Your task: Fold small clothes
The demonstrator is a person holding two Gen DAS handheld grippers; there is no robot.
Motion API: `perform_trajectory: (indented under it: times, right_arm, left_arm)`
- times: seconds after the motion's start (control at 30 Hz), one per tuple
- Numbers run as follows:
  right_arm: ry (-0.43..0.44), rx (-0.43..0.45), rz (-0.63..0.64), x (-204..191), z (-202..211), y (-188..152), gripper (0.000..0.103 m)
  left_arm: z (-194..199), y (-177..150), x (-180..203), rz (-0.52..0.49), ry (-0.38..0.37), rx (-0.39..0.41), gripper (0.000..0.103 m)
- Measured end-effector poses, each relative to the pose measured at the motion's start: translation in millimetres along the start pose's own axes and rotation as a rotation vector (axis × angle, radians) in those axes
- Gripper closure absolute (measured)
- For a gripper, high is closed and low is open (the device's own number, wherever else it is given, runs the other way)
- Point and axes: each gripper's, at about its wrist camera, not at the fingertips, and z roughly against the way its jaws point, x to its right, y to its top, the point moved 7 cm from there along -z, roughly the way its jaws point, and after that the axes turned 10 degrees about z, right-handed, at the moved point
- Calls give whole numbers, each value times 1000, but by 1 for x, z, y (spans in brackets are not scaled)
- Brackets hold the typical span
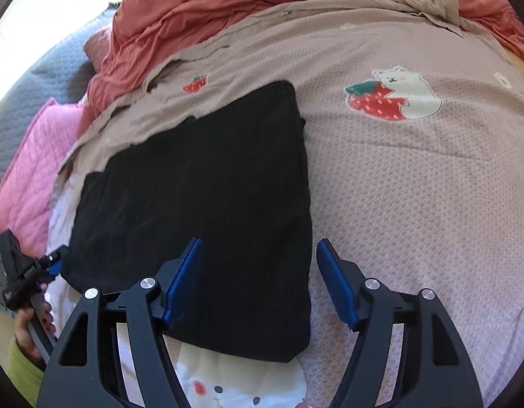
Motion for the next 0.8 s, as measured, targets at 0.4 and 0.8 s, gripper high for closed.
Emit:
perform_trajectory:
  times: [0.4,0.8]
  right_arm:
    - [45,13,-76,9,1,-8,95]
    - [-2,16,-116,18,10,-27,93]
  left_arm:
    - [-2,-6,3,30,-25,-14,83]
    - [5,-11,-13,12,-5,-30,86]
